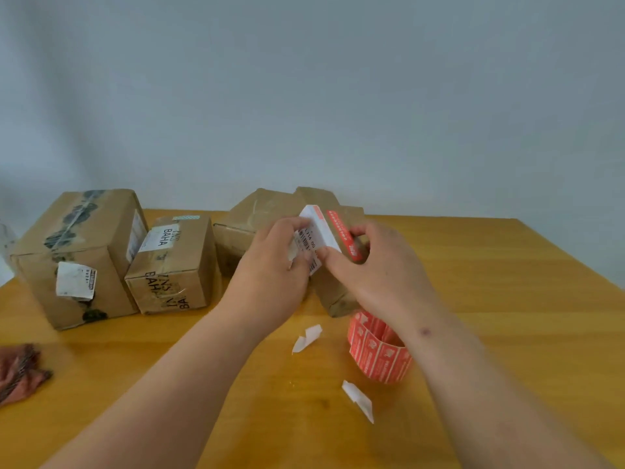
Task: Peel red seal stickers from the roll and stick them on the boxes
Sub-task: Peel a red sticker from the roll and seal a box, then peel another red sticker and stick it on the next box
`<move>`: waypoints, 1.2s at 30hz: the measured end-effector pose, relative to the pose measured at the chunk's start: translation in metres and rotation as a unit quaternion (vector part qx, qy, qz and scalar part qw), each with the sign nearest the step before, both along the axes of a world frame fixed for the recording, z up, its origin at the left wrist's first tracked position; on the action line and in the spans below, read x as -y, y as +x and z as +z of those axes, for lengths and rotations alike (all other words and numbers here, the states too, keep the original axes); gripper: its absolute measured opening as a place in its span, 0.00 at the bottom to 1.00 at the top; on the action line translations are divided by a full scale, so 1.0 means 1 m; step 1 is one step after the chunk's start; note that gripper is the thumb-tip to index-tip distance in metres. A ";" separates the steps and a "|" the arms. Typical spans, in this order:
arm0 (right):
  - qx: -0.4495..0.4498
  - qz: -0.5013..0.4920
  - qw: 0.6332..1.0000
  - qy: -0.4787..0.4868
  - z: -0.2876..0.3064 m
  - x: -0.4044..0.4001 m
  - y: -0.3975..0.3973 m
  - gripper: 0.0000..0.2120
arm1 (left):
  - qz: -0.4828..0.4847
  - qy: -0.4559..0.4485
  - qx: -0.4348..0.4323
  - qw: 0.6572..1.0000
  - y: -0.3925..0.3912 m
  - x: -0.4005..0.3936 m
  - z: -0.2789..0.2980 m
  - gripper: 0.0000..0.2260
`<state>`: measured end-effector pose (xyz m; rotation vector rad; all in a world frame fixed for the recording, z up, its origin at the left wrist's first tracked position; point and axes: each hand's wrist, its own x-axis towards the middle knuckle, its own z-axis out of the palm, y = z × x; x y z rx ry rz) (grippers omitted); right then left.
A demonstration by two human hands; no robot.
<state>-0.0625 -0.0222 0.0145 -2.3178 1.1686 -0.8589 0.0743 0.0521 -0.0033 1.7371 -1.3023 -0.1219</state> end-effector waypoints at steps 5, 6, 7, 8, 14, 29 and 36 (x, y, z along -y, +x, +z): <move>0.023 -0.101 0.995 -0.002 0.010 0.048 -0.022 0.23 | -0.025 0.067 -0.003 0.997 -0.014 0.043 0.008 0.22; 0.018 -0.126 0.992 0.000 0.010 0.059 -0.028 0.24 | -0.021 0.082 -0.009 0.996 -0.015 0.051 0.007 0.22; 0.005 -0.150 0.989 0.004 0.008 0.071 -0.034 0.25 | -0.019 0.099 -0.014 0.995 -0.014 0.059 0.005 0.22; -0.016 -0.171 0.985 0.011 0.004 0.082 -0.040 0.26 | -0.019 0.116 -0.019 0.993 -0.014 0.067 0.002 0.23; -0.133 -0.226 0.961 0.088 -0.036 0.126 -0.049 0.32 | 0.020 0.171 -0.069 0.983 -0.010 0.100 -0.019 0.23; -0.199 -0.046 0.978 0.040 -0.047 0.125 0.027 0.17 | -0.010 0.165 -0.232 0.958 0.000 0.121 -0.022 0.23; -0.005 -0.032 0.996 0.084 -0.024 0.110 0.016 0.23 | -0.036 0.052 -0.247 0.967 -0.006 0.102 -0.006 0.19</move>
